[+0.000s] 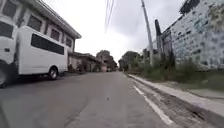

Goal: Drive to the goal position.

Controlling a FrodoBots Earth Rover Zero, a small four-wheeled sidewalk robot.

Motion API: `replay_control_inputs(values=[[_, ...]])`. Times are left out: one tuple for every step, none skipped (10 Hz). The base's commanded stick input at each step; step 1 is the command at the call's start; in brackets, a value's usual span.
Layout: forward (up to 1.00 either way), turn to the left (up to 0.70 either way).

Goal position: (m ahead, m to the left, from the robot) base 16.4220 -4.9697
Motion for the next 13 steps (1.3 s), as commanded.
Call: replay_control_inputs(values=[[1.0, 0.0], [1.0, 0.0], [1.0, 0.0], [1.0, -0.03], [1.0, -0.09], [1.0, -0.4], [1.0, -0.4], [1.0, -0.2], [1.0, -0.03], [1.0, 0.0], [1.0, 0.0], [1.0, -0.01], [1.0, -0.4]])
